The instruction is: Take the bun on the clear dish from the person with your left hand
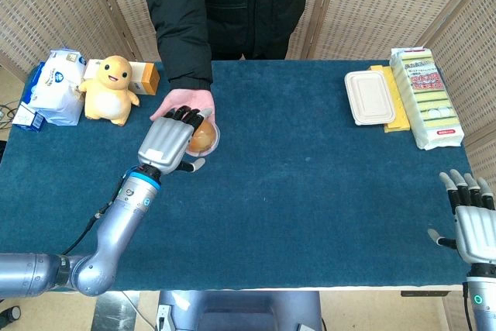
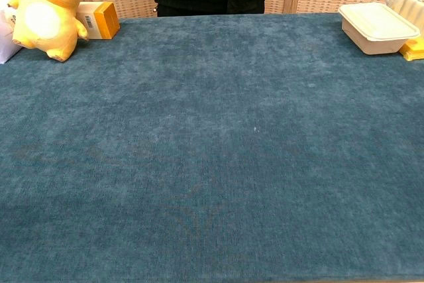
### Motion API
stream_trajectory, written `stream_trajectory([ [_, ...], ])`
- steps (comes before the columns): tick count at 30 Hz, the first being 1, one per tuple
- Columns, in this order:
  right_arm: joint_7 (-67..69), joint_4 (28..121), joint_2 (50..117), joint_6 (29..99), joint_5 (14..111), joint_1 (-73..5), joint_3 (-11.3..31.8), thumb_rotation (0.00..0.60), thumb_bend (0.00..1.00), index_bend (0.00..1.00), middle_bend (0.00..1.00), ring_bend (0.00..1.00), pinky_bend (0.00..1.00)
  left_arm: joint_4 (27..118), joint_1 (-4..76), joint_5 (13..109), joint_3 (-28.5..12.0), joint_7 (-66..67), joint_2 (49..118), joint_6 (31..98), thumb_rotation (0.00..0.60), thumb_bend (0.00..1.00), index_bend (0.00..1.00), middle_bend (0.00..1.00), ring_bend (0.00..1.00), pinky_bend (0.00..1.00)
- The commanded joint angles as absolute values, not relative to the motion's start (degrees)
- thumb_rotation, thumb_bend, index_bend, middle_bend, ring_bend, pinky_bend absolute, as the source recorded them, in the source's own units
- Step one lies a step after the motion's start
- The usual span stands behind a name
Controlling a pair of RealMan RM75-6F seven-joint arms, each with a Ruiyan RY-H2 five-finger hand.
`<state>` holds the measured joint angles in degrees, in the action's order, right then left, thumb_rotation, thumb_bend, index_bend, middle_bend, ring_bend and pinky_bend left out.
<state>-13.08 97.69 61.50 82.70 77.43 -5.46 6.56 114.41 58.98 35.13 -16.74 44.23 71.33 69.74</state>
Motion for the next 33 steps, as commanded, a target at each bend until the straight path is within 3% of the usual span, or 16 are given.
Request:
stream_trajectory([
  [1,-13.1,97.8,61.4,82.6,77.4,-5.5,6.6,0.6,0.0,0.09,0.05,0.03,0.0,113.5,58.7,36.8,-16.3,43.8,72.0,71.1,0.6,0.22,0.22,0.32,0.27,0.4],
  [11,-13.3,97.8,61.6,82.3,77.1,-5.7,6.5,0.6,0.0,0.09,0.05,0.03,0.0,112.5,58.1,38.5,-15.9,43.2,72.9,73.0,0.6,0.24,0.37,0.45,0.38,0.49],
  [33,-12.8,97.9,61.3,82.0,76.7,-5.7,6.4,0.6,0.0,0.09,0.05,0.03,0.0,121.5,56.8,43.4,-18.6,44.2,67.6,77.5,0.6,0.24,0.37,0.45,0.38,0.49],
])
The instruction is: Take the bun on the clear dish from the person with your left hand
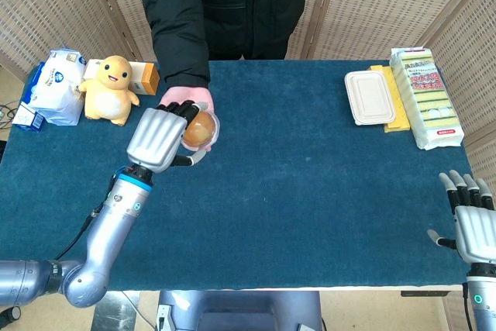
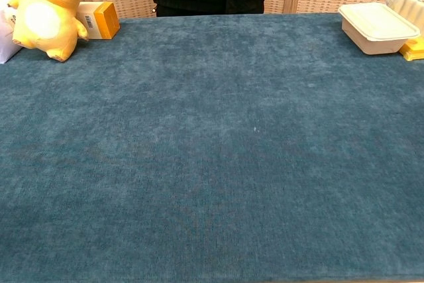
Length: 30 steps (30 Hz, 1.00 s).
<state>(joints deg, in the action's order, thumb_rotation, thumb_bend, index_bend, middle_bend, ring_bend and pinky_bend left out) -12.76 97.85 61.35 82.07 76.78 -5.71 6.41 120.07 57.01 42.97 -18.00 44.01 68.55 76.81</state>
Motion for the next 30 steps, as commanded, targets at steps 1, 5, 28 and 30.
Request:
stream_trajectory([
  [1,-12.8,97.9,61.3,82.0,76.7,-5.7,6.4,0.6,0.0,0.09,0.05,0.03,0.0,122.0,56.8,43.5,-18.8,44.3,67.2,77.7,0.6,0.24,0.37,0.45,0.38,0.49],
  [5,-12.8,97.9,61.3,82.0,76.6,-5.7,6.4,0.6,0.0,0.09,0.05,0.03,0.0,124.2,56.3,44.2,-19.2,44.3,65.7,78.4,0.6,0.24,0.37,0.45,0.38,0.49],
  [28,-14.8,98.3,61.9,80.9,76.5,-6.2,5.7,0.6,0.0,0.09,0.05,0.03,0.0,104.2,39.5,61.5,-2.0,24.3,65.1,70.8,0.6,0.24,0.38,0.46,0.39,0.49],
  [30,-15.2,98.5,62.0,80.7,76.5,-6.3,5.6,0.6,0.0,0.09,0.05,0.03,0.0,100.1,38.8,61.7,-1.3,22.8,67.2,69.1,0.6,0.24,0.38,0.46,0.39,0.49],
])
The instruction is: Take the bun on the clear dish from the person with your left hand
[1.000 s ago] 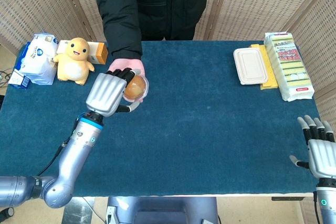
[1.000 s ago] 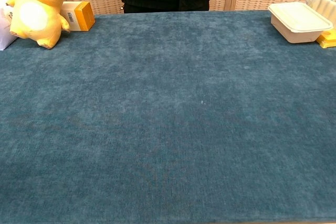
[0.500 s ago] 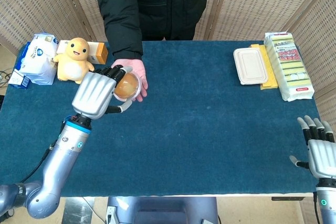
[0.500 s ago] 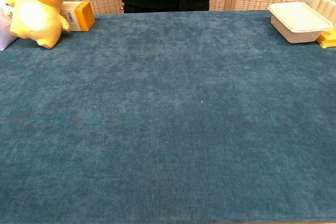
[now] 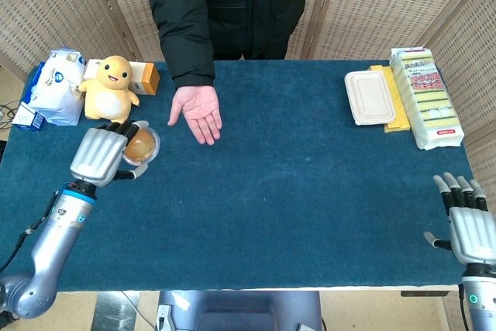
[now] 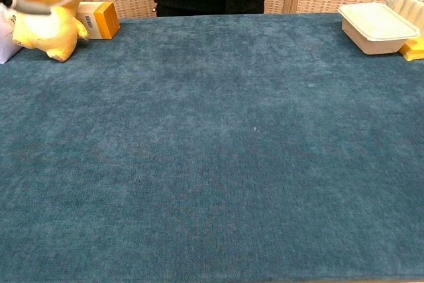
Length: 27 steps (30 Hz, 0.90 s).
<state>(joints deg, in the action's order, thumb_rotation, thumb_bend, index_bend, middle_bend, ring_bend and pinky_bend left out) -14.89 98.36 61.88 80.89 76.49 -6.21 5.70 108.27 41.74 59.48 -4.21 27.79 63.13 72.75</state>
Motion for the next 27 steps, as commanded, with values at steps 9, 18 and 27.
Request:
stream_trajectory([
  [9,-15.4,98.6,61.9,80.3,76.1,-6.4,5.4,0.6,0.0,0.09,0.05,0.03,0.0,81.8,37.9,59.3,-0.8,19.2,78.4,60.8,0.6,0.25,0.4,0.46,0.39,0.49],
  [18,-14.9,98.4,61.7,79.9,75.6,-6.6,5.5,0.6,0.0,0.09,0.05,0.03,0.0,74.9,37.4,59.8,-1.3,16.7,82.6,55.7,0.6,0.18,0.36,0.38,0.29,0.43],
  [27,-14.9,98.7,61.6,80.2,75.8,-6.5,5.4,0.6,0.0,0.09,0.05,0.03,0.0,81.5,36.4,59.2,-3.4,16.7,78.7,56.3,0.6,0.08,0.0,0.0,0.0,0.22],
])
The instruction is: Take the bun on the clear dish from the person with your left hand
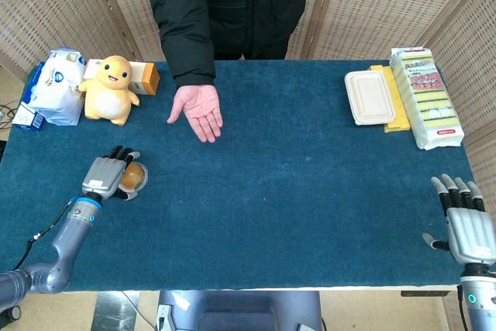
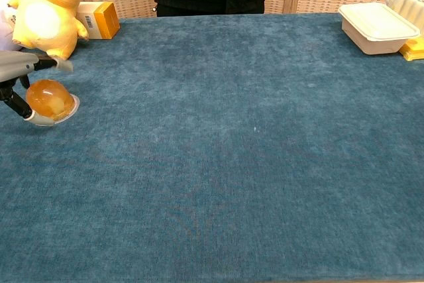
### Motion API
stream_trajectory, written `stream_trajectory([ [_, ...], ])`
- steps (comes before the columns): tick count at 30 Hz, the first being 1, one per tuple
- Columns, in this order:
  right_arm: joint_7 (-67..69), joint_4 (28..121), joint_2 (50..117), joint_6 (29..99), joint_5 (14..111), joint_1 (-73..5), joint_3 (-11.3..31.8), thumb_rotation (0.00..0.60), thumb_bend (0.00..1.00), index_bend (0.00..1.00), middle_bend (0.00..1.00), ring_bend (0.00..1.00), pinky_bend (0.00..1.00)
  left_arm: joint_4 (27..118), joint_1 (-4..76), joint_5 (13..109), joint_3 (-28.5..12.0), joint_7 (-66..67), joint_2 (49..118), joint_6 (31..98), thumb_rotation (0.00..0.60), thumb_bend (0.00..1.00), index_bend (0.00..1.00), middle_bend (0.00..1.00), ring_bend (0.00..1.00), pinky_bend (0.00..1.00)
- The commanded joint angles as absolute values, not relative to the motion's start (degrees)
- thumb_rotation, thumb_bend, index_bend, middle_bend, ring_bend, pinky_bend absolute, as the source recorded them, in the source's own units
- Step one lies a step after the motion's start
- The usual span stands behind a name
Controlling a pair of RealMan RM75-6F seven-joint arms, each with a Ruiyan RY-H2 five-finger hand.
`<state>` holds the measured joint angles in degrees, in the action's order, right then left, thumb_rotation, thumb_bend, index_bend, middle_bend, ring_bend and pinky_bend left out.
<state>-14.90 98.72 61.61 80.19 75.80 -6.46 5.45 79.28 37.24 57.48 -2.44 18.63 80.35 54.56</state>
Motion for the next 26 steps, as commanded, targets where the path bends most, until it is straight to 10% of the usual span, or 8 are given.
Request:
stream_trajectory([
  [1,-14.9,98.7,61.7,80.2,75.8,-6.5,5.4,0.6,0.0,0.09,0.05,0.03,0.0,82.9,35.8,60.8,-3.8,15.1,77.6,57.6,0.6,0.07,0.0,0.0,0.0,0.21],
  [13,-15.6,98.9,61.8,80.4,75.8,-6.4,5.3,0.6,0.0,0.09,0.05,0.03,0.0,96.0,20.9,71.2,-0.1,8.1,63.2,77.4,0.6,0.02,0.0,0.0,0.0,0.05],
  [26,-18.7,99.0,62.8,83.0,77.1,-6.0,5.2,0.6,0.0,0.09,0.05,0.03,0.0,95.5,6.8,81.4,3.8,2.8,64.0,95.2,0.6,0.0,0.0,0.0,0.0,0.0],
])
